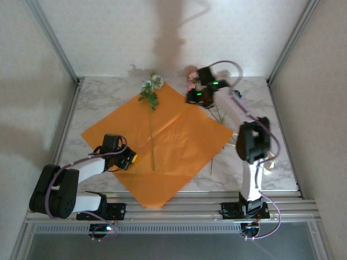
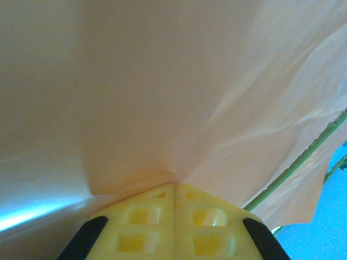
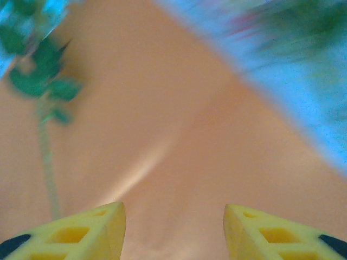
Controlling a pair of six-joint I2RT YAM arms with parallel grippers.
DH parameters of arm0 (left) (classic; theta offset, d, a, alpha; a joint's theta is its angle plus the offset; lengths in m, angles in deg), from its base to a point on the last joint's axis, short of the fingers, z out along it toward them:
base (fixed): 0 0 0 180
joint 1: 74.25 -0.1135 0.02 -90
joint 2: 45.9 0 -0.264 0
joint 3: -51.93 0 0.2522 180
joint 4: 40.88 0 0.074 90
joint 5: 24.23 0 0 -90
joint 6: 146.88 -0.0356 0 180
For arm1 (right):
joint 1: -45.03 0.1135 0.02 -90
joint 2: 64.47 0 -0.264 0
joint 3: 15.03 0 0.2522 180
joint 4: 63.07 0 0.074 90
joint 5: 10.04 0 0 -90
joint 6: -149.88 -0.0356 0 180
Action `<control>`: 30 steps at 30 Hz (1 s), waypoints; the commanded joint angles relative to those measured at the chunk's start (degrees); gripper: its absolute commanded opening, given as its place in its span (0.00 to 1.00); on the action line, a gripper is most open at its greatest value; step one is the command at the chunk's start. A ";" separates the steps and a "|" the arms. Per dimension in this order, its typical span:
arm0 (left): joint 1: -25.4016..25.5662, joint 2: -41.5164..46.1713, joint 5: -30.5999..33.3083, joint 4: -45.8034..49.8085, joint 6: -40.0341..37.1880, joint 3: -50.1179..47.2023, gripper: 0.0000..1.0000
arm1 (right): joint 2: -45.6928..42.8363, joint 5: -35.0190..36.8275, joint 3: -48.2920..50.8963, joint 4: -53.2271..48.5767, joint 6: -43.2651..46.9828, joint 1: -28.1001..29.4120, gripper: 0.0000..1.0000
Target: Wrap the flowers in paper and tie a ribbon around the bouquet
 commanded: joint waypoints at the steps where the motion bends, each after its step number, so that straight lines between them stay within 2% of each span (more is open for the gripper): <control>1: 0.09 0.11 0.90 3.02 -0.52 0.61 0.00 | -3.22 7.01 6.37 -4.45 8.08 -7.04 0.51; 3: 0.00 -0.08 0.83 3.49 -0.82 1.03 0.00 | -2.25 8.43 7.17 -4.97 9.93 -9.20 0.49; 7: -0.09 0.30 1.17 4.99 -1.31 1.10 0.00 | 1.27 9.32 4.90 -2.87 14.00 -8.36 0.44; 13: -0.90 1.57 1.57 6.39 -1.42 0.69 0.00 | 10.71 11.14 -3.50 -3.73 16.96 -4.56 0.57; 19: -1.78 2.01 1.49 7.36 -1.51 0.81 0.00 | 18.84 15.26 -11.05 -6.39 16.04 -2.09 0.59; 23: -2.07 2.36 1.35 8.33 -1.69 1.08 0.00 | 23.84 19.90 -16.19 -9.70 15.29 -1.95 0.56; 30: -2.55 2.72 1.22 9.13 -1.95 0.70 0.00 | 27.19 15.04 -17.93 -8.54 17.22 -1.52 0.44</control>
